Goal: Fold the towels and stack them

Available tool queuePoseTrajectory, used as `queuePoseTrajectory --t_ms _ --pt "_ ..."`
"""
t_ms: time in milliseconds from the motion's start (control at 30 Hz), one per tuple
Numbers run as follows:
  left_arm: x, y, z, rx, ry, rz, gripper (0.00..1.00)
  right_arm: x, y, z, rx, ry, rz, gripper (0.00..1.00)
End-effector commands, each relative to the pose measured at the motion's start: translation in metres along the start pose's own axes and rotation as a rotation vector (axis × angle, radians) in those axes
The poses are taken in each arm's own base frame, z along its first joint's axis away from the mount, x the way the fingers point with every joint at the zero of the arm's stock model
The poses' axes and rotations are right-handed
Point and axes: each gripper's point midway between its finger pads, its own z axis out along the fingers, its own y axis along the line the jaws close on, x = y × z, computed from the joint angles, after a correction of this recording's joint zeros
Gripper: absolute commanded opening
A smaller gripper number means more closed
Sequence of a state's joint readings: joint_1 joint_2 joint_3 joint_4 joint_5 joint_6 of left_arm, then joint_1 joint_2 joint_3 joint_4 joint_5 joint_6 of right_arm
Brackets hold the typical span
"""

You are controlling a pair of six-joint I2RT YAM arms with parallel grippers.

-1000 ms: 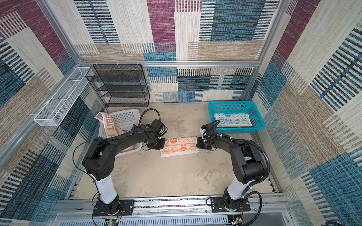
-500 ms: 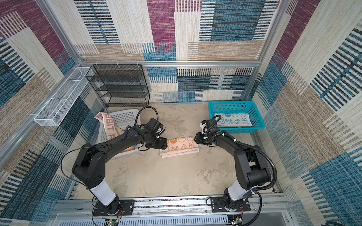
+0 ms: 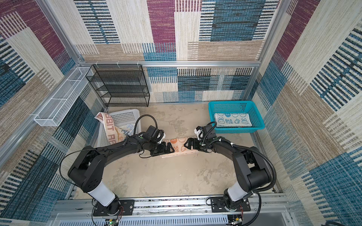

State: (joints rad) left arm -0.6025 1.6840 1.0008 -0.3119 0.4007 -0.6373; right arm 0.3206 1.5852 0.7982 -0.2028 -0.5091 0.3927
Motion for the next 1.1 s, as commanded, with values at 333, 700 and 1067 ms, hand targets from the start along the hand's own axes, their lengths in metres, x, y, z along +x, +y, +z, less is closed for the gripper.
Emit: queuePoseTrajectory --t_ms 333,700,1067 --pt "-0.027 -0.019 -0.029 -0.040 -0.067 0.080 0.99 -0.035 -0.001 -0.022 0.102 -0.098 -0.079 0.99" --pt "-0.035 -0.018 0.002 -0.032 -0.009 0.055 0.99 -0.037 -0.038 -0.015 0.188 -0.067 -0.046 0.99" --pt "-0.019 0.039 0.036 -0.171 0.090 0.006 0.99 -0.016 -0.038 0.019 0.126 0.008 -0.034 0.91"
